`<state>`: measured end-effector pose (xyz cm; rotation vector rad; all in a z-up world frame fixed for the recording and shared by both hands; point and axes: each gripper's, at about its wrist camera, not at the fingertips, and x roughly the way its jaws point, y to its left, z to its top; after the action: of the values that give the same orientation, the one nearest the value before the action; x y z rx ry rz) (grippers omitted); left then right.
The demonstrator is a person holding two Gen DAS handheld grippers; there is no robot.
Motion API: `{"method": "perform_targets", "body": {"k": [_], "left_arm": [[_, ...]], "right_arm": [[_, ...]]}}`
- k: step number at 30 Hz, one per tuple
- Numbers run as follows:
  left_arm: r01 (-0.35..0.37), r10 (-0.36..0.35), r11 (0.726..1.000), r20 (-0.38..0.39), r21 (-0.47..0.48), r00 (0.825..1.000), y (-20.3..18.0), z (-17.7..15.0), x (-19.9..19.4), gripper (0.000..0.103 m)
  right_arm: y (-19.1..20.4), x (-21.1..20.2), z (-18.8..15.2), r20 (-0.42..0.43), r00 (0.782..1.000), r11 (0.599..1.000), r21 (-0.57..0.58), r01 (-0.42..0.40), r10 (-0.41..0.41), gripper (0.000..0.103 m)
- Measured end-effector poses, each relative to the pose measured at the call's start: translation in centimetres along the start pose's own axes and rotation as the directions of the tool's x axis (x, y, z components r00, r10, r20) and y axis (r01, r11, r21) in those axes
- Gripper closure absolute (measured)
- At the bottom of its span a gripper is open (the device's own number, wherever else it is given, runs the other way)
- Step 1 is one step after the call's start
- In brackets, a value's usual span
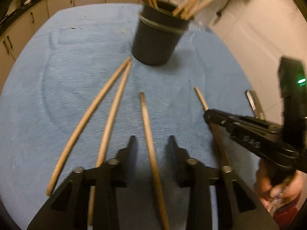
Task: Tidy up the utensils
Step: 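Close the left gripper on one chopstick while the right gripper grasps another, then lift both chopsticks upright and carry them over the grey holder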
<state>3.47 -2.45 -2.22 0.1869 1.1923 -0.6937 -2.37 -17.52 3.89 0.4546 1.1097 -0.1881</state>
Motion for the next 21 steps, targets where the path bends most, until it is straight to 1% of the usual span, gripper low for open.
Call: {"method": "perform_targets", "body": {"k": [1, 2, 3, 6, 8, 9, 12, 16, 17, 19, 21], "left_arm": [[-0.028, 0.028, 1.000, -0.009, 0.007, 1.000, -0.3, 0.1, 0.3, 0.087], [-0.060, 0.060, 0.998, 0.002, 0.025, 0.998, -0.8, 0.3, 0.2, 0.087], [-0.072, 0.072, 0.997, -0.015, 0.033, 0.997, -1.2, 0.6, 0.6, 0.087], [-0.114, 0.116, 0.992, -0.036, 0.048, 0.993, -2.0, 1.3, 0.9, 0.088], [-0.135, 0.137, 0.989, -0.034, 0.054, 0.990, -2.4, 1.7, 1.2, 0.096], [-0.139, 0.140, 0.989, -0.035, 0.053, 0.989, -2.5, 1.8, 1.3, 0.096], [-0.137, 0.139, 0.989, -0.029, 0.052, 0.990, -2.7, 1.9, 1.2, 0.096], [-0.086, 0.086, 0.995, 0.004, 0.041, 0.996, -2.3, 1.4, 0.2, 0.097], [-0.076, 0.076, 0.996, 0.020, 0.040, 0.997, -1.9, 1.1, -0.3, 0.097], [-0.044, 0.041, 0.998, 0.077, 0.039, 0.996, -1.6, 0.7, -2.3, 0.097], [-0.021, 0.015, 0.999, 0.153, 0.034, 0.988, -1.4, 0.5, -4.7, 0.097]], "right_arm": [[-0.2, -0.1, 0.1, 0.001, 1.000, 1.000, 0.003, -0.004, 0.004, 0.096], [0.1, 0.1, 0.3, 0.001, 1.000, 1.000, 0.003, -0.003, 0.003, 0.096], [-0.1, 0.0, 0.3, 0.000, 1.000, 1.000, 0.001, -0.006, 0.006, 0.096], [-0.2, 0.0, 0.5, -0.014, 1.000, 1.000, -0.016, -0.012, 0.012, 0.096], [-0.2, 0.2, 0.7, -0.028, 1.000, 1.000, -0.027, -0.004, 0.004, 0.096], [-0.1, 0.4, 0.8, -0.044, 0.999, 0.999, -0.034, -0.002, 0.000, 0.095], [0.0, 0.6, 1.0, -0.039, 0.999, 0.999, -0.048, 0.000, -0.002, 0.095], [0.1, 0.6, 0.9, -0.028, 1.000, 0.999, -0.040, -0.014, 0.013, 0.096], [0.1, 0.2, 0.8, -0.013, 0.999, 0.999, -0.033, -0.030, 0.029, 0.096], [-0.3, -1.0, 0.5, 0.023, 0.998, 0.998, -0.034, -0.057, 0.058, 0.096], [-0.2, -2.8, 0.4, 0.089, 0.992, 0.996, -0.034, -0.084, 0.086, 0.096]]}}
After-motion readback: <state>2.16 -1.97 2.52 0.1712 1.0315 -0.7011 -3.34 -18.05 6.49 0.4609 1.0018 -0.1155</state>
